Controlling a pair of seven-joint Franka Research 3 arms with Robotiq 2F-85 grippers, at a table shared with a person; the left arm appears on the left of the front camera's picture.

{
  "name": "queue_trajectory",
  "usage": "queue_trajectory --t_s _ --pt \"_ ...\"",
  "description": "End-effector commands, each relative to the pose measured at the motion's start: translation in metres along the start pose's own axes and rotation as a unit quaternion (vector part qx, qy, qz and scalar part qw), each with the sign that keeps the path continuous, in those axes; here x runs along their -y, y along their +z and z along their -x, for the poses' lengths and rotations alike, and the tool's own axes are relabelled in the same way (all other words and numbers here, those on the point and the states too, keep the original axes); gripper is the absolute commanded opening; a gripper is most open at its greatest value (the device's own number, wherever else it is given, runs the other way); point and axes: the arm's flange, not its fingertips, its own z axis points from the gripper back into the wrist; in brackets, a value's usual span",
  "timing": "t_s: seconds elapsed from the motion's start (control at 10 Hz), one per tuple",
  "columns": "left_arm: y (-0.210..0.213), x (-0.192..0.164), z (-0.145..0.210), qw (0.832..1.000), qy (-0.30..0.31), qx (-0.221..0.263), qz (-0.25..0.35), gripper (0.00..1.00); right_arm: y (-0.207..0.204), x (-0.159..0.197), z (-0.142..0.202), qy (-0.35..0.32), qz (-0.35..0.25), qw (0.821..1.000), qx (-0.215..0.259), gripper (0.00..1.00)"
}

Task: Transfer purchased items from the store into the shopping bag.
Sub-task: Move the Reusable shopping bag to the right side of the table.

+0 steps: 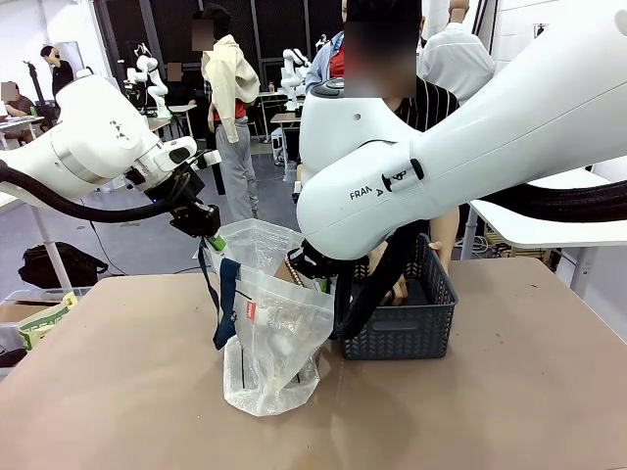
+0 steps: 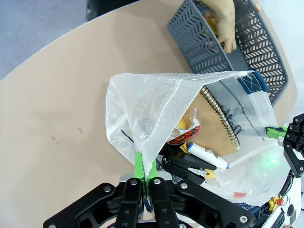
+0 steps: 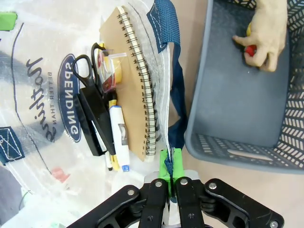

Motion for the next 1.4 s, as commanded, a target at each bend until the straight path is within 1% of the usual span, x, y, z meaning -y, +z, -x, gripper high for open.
queue_trajectory --t_s 0.0,1.3 --pt "0.0006 -0.0021 -0.0001 1.000 -0.001 0.002 -0.002 0.00 0.0001 0.0012 0.0027 0.000 0.001 1.000 0.005 0.00" --pt "0.0006 -0.0021 -0.0001 1.000 -0.001 0.002 -0.002 0.00 0.0001 0.0012 0.0027 0.000 0.001 1.000 0.005 0.00"
